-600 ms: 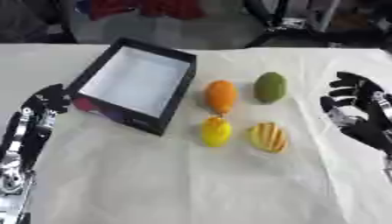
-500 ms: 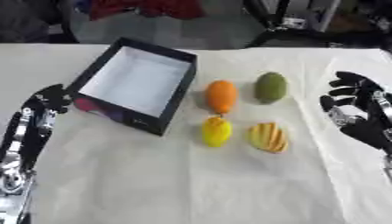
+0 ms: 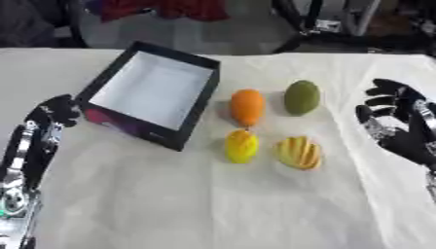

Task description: Pick up objects on the table and place them in the box.

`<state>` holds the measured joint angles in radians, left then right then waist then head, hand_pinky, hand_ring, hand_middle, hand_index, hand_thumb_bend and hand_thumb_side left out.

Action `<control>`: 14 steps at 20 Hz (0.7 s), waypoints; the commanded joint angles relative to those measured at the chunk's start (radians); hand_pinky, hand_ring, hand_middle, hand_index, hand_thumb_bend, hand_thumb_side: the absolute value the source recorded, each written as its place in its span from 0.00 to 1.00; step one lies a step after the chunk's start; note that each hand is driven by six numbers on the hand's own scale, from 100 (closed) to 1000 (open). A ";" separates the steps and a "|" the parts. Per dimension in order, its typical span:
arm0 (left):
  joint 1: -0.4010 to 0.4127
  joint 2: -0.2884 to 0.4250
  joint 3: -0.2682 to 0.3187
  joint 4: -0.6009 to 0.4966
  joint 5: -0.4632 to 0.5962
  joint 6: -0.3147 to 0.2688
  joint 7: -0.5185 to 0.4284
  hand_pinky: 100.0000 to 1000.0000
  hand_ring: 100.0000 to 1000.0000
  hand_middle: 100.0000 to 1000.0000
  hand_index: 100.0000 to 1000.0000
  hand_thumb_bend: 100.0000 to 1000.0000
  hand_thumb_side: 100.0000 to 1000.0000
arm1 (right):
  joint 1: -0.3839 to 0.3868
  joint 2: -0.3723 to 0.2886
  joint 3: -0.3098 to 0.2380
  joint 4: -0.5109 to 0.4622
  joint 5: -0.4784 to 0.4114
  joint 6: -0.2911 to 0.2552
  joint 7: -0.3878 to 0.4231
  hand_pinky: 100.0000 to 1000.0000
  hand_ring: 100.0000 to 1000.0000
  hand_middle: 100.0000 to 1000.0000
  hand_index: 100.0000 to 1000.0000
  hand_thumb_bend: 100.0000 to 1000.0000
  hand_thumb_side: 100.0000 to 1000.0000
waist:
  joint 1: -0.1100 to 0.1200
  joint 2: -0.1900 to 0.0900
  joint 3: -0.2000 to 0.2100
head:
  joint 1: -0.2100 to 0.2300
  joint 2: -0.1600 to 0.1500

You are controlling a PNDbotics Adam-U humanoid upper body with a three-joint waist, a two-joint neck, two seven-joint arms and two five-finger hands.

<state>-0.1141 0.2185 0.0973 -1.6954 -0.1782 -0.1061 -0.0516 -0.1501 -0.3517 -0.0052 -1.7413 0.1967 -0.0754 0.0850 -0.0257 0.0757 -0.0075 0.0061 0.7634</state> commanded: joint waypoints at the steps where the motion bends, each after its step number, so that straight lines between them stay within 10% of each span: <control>1: -0.004 0.010 0.002 -0.018 0.003 -0.001 -0.001 0.72 0.69 0.70 0.83 0.41 0.85 | -0.022 -0.045 0.005 -0.012 0.000 0.000 0.011 0.64 0.71 0.70 0.86 0.24 0.39 | -0.004 0.003 0.002 | 0.000 0.007; 14: -0.004 0.011 -0.008 -0.016 0.004 -0.002 -0.011 0.72 0.69 0.70 0.83 0.41 0.86 | -0.168 -0.199 0.157 0.106 0.027 0.022 0.171 0.66 0.69 0.69 0.85 0.25 0.39 | -0.011 0.000 0.022 | -0.005 0.007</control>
<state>-0.1133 0.2183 0.0908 -1.6954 -0.1768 -0.1071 -0.0587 -0.3009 -0.5092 0.1432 -1.6449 0.2168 -0.0565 0.2396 -0.0259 0.0757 0.0140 0.0038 0.7634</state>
